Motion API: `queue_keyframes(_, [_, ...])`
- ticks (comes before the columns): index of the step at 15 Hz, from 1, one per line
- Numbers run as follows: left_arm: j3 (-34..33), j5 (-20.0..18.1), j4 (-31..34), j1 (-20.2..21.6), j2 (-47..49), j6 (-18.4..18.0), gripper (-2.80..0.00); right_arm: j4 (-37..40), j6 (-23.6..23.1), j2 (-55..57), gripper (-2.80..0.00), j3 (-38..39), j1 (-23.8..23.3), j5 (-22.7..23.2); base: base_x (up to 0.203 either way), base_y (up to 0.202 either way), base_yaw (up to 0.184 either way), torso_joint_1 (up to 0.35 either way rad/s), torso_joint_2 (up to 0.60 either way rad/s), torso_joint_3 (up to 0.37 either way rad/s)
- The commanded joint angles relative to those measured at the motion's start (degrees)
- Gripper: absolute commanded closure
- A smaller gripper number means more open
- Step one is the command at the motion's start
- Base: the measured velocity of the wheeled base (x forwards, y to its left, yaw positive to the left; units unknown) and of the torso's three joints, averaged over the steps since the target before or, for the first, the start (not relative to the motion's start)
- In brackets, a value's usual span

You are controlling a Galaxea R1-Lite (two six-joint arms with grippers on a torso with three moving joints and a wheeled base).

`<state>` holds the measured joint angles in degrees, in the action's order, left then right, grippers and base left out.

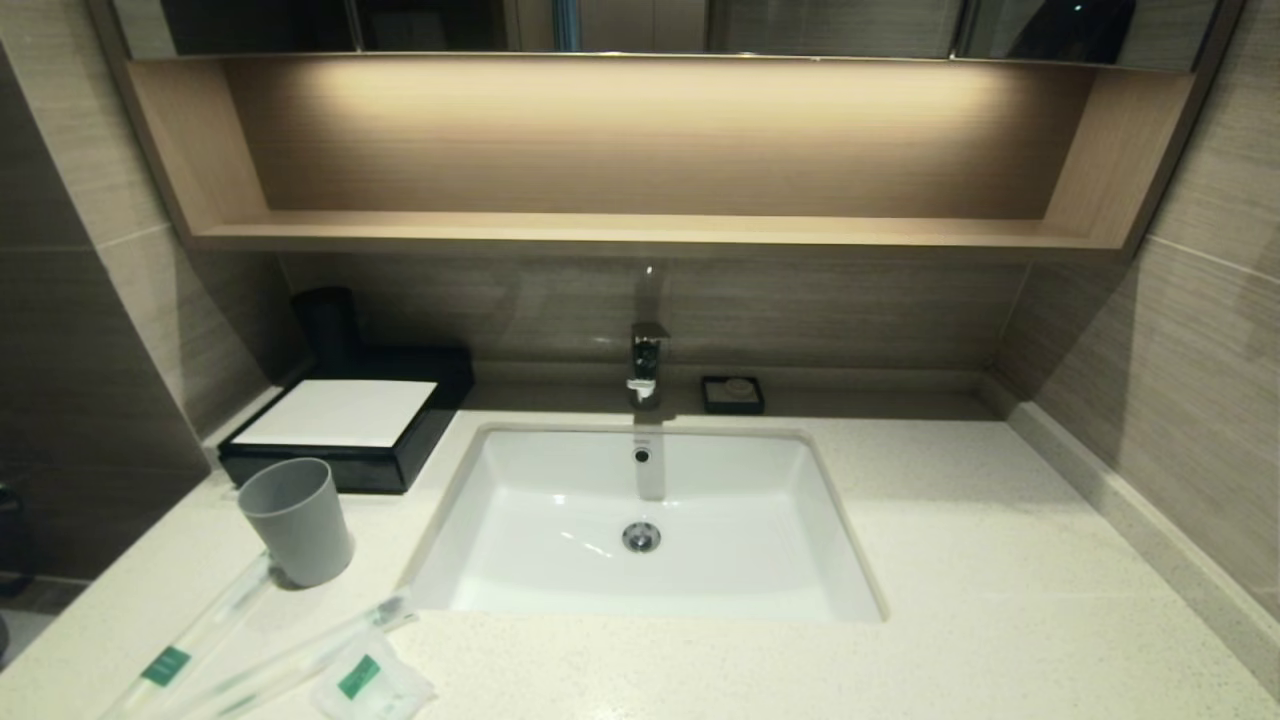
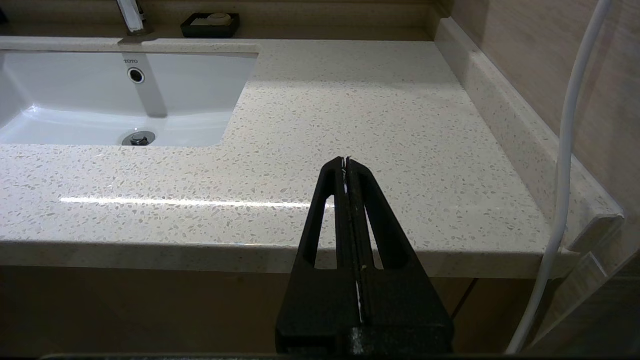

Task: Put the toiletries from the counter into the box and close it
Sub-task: Pick up the cup

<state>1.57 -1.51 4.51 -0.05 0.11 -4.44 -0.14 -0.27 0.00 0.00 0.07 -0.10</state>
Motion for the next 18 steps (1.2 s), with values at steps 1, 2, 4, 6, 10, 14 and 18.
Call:
queue_keyframes(1, [0.01, -0.07, 0.06, 0.05, -0.02, -0.05, 0.00, -0.04, -0.06, 0.00, 0.00, 0.09, 0.01, 0.01, 0.000, 0.000, 0.000, 0.000, 0.00, 0.000])
queue_keyframes(2, [0.01, -0.07, 0.15, 0.05, -0.02, 0.05, 0.00, -0.04, 0.00, 0.00, 0.00, 0.09, 0.01, 0.01, 0.000, 0.000, 0.000, 0.000, 0.00, 0.000])
queue_keyframes(4, [-0.08, 0.54, 0.24, 0.05, -0.02, -0.13, 0.00, -0.04, 0.00, 0.00, 0.00, 0.09, 0.01, 0.01, 0.000, 0.000, 0.000, 0.000, 0.00, 0.000])
queue_keyframes(6, [0.01, 0.32, 0.64, -0.01, 0.00, -0.13, 0.00, -0.04, 0.00, 0.00, 0.00, 0.00, 0.01, 0.01, 0.000, 0.000, 0.000, 0.000, 0.00, 0.000])
queue_keyframes(10, [4.23, 0.12, 2.67, -0.03, 0.06, -0.13, 0.00, -0.04, -0.05, 0.00, 0.00, 0.02, 0.01, 0.01, 0.000, 0.000, 0.000, 0.000, 0.00, 0.000])
queue_keyframes(14, [10.36, 0.09, 3.54, -0.04, 8.95, 1.44, 0.00, -0.04, -0.05, 0.00, 0.00, 0.09, 0.01, 0.01, 0.000, 0.000, 0.000, 0.000, 0.00, 0.000])
queue_keyframes(18, [15.53, 0.99, -7.67, -0.03, 27.17, 5.35, 0.00, -0.04, -0.08, 0.00, 0.00, 0.01, 0.01, 0.01, 0.000, 0.000, 0.000, 0.000, 0.00, 0.000])
